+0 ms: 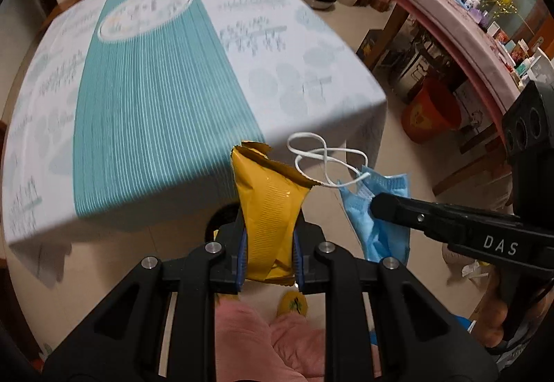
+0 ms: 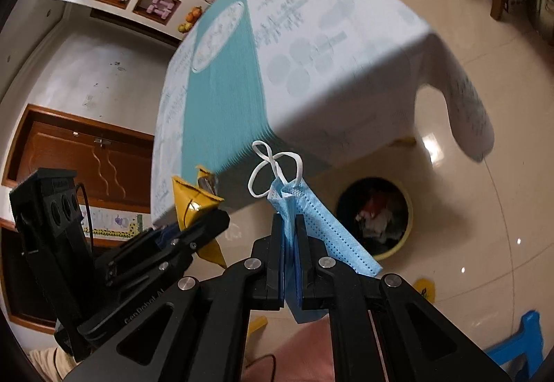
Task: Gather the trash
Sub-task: 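Carry the blue mask and yellow packet down over the bin with both tools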
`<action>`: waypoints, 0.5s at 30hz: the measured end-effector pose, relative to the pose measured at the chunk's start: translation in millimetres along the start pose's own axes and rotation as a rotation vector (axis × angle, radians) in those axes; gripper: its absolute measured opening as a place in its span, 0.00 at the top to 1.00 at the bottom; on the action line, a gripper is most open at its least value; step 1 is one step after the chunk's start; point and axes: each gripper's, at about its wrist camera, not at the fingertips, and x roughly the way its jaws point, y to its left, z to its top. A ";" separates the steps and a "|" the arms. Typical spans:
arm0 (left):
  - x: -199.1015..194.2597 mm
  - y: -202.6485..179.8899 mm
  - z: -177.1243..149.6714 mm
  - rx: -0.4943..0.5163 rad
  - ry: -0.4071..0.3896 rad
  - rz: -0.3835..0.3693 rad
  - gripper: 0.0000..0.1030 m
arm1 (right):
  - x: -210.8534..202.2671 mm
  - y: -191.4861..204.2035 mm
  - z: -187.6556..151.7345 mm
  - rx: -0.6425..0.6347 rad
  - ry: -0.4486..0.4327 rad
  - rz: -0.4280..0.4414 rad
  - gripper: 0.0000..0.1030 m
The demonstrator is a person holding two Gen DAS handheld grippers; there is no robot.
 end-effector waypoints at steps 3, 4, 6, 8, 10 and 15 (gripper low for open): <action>18.0 3.3 -19.1 -0.027 0.049 0.000 0.83 | 20.4 -13.7 -10.7 0.035 0.017 -0.011 0.97; 24.8 5.5 -22.7 -0.034 0.063 0.001 0.83 | 29.1 -20.5 -14.9 0.043 0.025 -0.018 0.97; 43.4 8.4 -35.9 -0.049 0.092 0.011 0.83 | 46.4 -33.7 -20.8 0.067 0.040 -0.026 0.97; 62.8 10.1 -48.2 -0.053 0.112 0.019 0.83 | 68.1 -50.4 -26.3 0.090 0.050 -0.036 0.96; 81.4 12.6 -58.0 -0.049 0.115 0.027 0.83 | 94.3 -70.6 -30.6 0.123 0.063 -0.046 0.96; 135.1 21.3 -85.9 -0.048 0.117 0.055 0.83 | 166.1 -118.1 -35.0 0.185 0.089 -0.085 0.96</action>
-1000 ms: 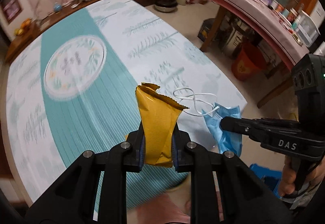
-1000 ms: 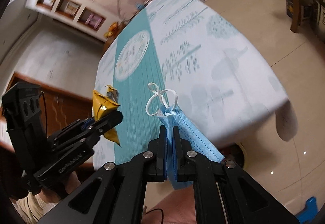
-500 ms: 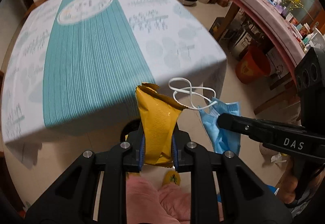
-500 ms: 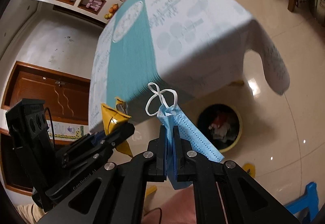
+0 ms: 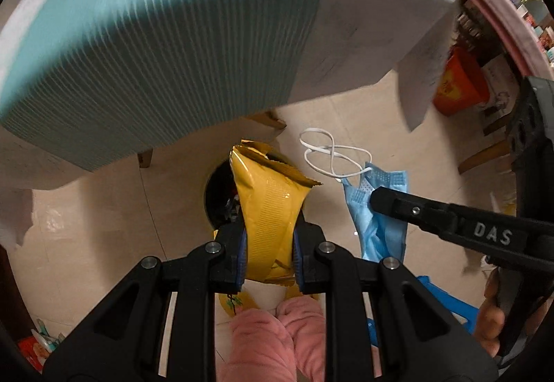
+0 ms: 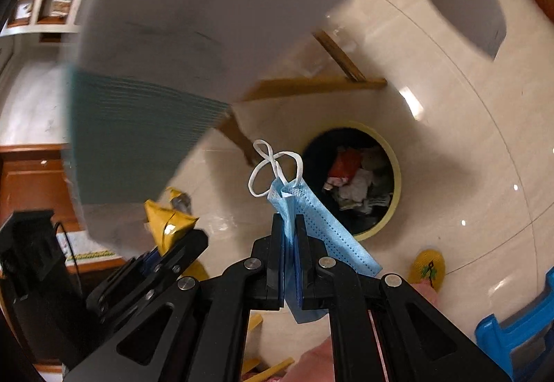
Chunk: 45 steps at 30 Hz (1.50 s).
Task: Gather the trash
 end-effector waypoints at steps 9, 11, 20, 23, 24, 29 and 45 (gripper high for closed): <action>107.1 34.5 -31.5 -0.097 0.042 0.010 0.83 | 117.9 -37.8 14.0 0.078 0.005 -0.028 0.71; 123.9 41.4 -35.7 -0.111 0.048 0.017 0.75 | 132.6 -41.2 13.5 0.085 -0.001 -0.043 0.63; 157.7 58.9 -51.8 -0.170 0.075 0.044 0.35 | 160.9 -48.3 4.0 0.027 -0.016 -0.103 0.60; 158.0 67.9 -49.9 -0.178 0.066 0.039 0.33 | 156.7 -45.4 0.5 0.010 -0.022 -0.100 0.60; 159.4 74.4 -48.9 -0.181 0.061 0.036 0.29 | 153.9 -43.7 -0.4 -0.001 -0.028 -0.100 0.60; 146.9 93.4 -40.0 -0.191 0.022 0.024 0.27 | 145.8 -33.3 -6.4 -0.060 -0.043 -0.114 0.60; 58.2 108.0 -48.2 -0.257 0.014 0.020 0.26 | 57.6 26.8 -27.9 -0.227 -0.093 -0.154 0.57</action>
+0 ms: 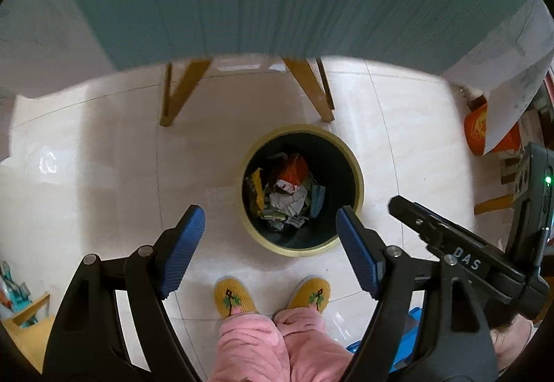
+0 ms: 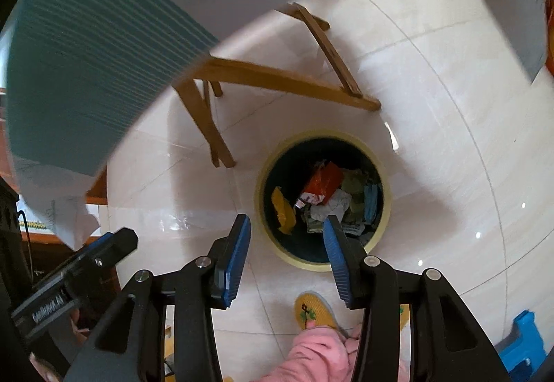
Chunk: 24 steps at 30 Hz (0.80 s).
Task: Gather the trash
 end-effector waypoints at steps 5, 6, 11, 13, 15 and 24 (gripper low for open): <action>-55.0 6.8 12.9 -0.040 -0.032 0.008 0.26 | -63.6 30.2 9.8 -0.064 -0.046 0.004 0.57; -68.1 6.8 17.1 -0.048 -0.041 0.007 0.26 | -80.3 38.3 13.3 -0.084 -0.062 0.002 0.57; -131.1 0.9 36.6 -0.074 -0.092 -0.016 0.26 | -144.6 69.5 27.4 -0.144 -0.115 0.005 0.56; -152.9 -4.1 43.0 -0.078 -0.108 -0.022 0.26 | -169.9 82.6 32.2 -0.169 -0.136 0.009 0.55; -175.0 -9.2 47.4 -0.081 -0.123 -0.035 0.26 | -191.4 94.5 35.4 -0.196 -0.155 0.013 0.54; -262.0 -36.3 56.5 -0.053 -0.199 -0.049 0.26 | -274.7 143.9 37.2 -0.287 -0.228 0.041 0.49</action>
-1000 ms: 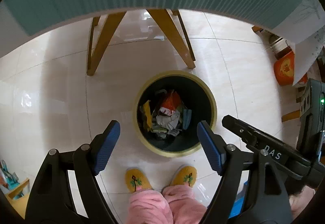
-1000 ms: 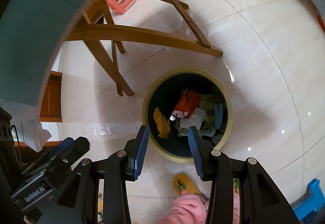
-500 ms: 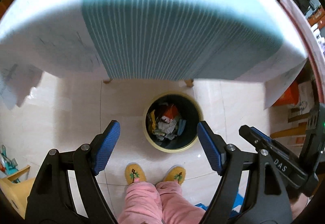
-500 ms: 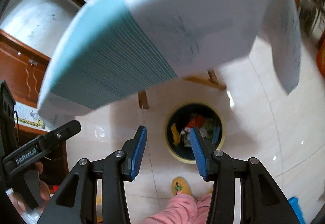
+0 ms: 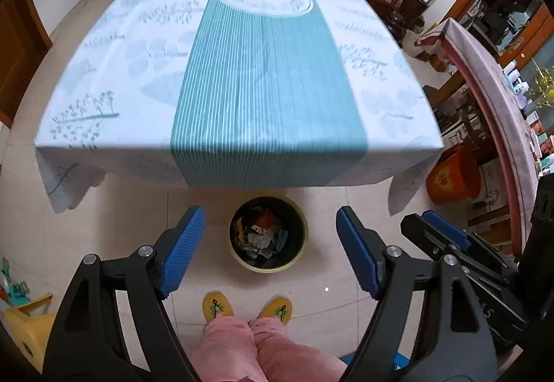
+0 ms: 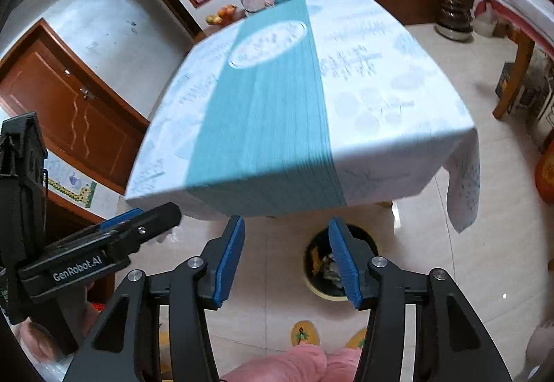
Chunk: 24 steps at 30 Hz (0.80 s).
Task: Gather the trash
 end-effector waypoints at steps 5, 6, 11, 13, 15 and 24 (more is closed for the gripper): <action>-37.8 -6.8 5.5 -0.001 -0.057 0.033 0.26 | -31.5 25.8 10.9 -0.043 -0.033 0.001 0.49; -43.8 -5.6 5.4 0.000 -0.069 0.042 0.26 | -34.7 29.7 11.6 -0.051 -0.040 0.000 0.48; -71.9 -6.3 12.4 -0.019 -0.153 0.096 0.26 | -51.6 49.1 21.2 -0.106 -0.089 -0.011 0.47; -81.3 -7.9 14.8 -0.021 -0.191 0.121 0.26 | -56.7 53.8 24.8 -0.121 -0.107 -0.016 0.47; -88.5 -9.3 15.6 -0.017 -0.218 0.133 0.26 | -60.0 57.1 28.3 -0.135 -0.122 -0.019 0.47; -94.6 -17.3 20.9 -0.002 -0.260 0.171 0.26 | -63.0 61.1 41.5 -0.180 -0.159 -0.040 0.47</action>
